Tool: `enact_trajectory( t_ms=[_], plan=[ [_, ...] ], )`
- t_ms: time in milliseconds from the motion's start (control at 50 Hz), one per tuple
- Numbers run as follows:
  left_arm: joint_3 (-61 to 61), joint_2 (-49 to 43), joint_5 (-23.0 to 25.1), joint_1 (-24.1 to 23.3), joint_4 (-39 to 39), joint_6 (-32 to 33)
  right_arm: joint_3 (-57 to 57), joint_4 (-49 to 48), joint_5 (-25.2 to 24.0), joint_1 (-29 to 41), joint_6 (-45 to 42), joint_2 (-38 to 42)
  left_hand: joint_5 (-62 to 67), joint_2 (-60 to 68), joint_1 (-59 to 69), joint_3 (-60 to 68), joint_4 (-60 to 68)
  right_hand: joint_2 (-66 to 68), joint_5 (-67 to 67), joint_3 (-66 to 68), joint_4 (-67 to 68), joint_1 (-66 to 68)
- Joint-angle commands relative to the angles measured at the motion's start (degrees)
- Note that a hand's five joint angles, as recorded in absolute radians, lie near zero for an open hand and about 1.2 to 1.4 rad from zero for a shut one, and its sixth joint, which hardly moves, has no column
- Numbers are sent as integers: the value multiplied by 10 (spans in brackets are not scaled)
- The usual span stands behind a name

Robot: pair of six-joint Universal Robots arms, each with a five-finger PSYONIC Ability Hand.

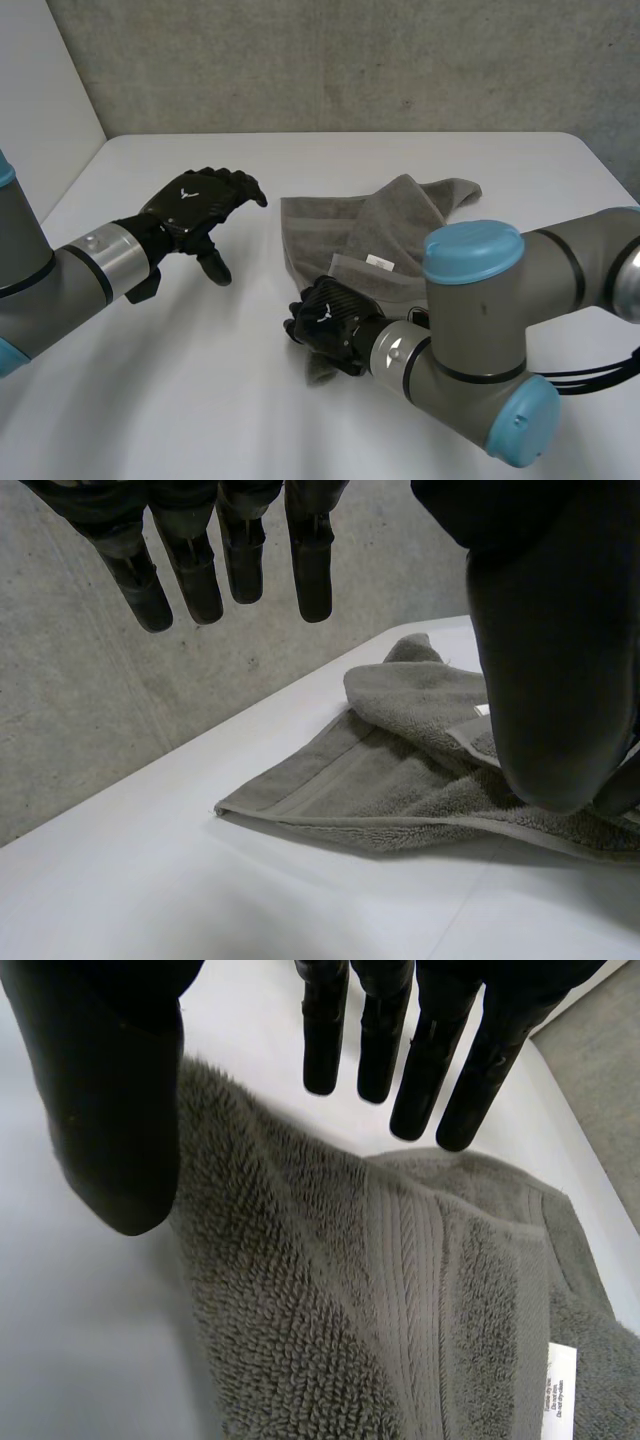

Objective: Fold the towel.

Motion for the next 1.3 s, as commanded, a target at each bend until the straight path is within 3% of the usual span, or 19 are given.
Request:
enact_trajectory(
  t_ms=[20,120,160,180,260,380,480,640,880,920,960,980,1020,1040,1060,1140,1200,1300],
  plan=[
    [2,2,0,0,0,-1,-18,-4,10,5,-34,32,-20,-30,-34,-34,-37,36,32,36,36,42],
    [2,1,0,-1,0,-1,-27,-3,17,4,-43,42,-20,-30,-34,-34,-37,125,121,126,125,132],
    [2,1,1,-2,1,0,-28,-3,22,0,-43,40,-20,-30,-34,-34,-37,316,312,316,316,322],
    [2,1,1,-2,1,0,-28,-3,22,0,-43,39,-20,-30,-34,-34,-37,317,313,317,317,323],
    [4,-1,2,-5,2,0,-23,-3,24,-3,-33,3,-20,-30,-34,-34,-37,521,517,522,521,528],
    [11,-10,3,-12,12,1,4,-21,24,-12,10,-63,-20,-30,-34,-34,-37,522,517,522,521,528],
    [40,-55,3,-46,38,4,52,-84,31,-66,133,-141,-20,-30,-34,-34,-37,522,517,522,521,528],
    [126,-158,-4,-82,36,-1,106,-98,26,-133,255,-208,-13,-23,-27,-27,-31,522,517,522,521,528],
    [210,-252,-9,-126,28,-36,165,-112,28,-169,277,-293,9,-2,-5,-6,-9,522,517,522,521,528],
    [221,-260,-14,-129,28,-39,167,-111,26,-171,278,-297,34,24,20,20,17,522,517,522,521,528],
    [244,-280,-44,-132,28,-40,175,-106,28,-176,279,-313,220,209,206,205,202,522,517,522,521,528],
    [244,-281,-44,-132,28,-40,175,-106,28,-176,279,-313,221,210,207,206,203,522,517,522,521,528],
    [266,-302,-81,-133,29,-40,190,-105,30,-177,280,-335,522,511,508,507,504,522,517,522,521,528],
    [266,-302,-81,-133,29,-40,190,-105,30,-177,280,-335,523,513,510,509,506,522,517,522,521,528],
    [276,-310,-97,-132,28,-40,195,-104,30,-181,280,-343,635,625,621,621,618,522,517,522,521,528],
    [280,-307,-118,-133,20,-42,203,-91,24,-193,279,-354,668,658,654,654,650,522,517,522,521,528],
    [271,-281,-119,-134,-13,-41,194,-28,2,-198,269,-355,668,658,654,654,650,522,517,522,521,528],
    [220,-180,-85,-126,-93,-39,152,96,-51,-235,208,-350,668,658,654,654,650,522,517,522,521,528]
  ],
)
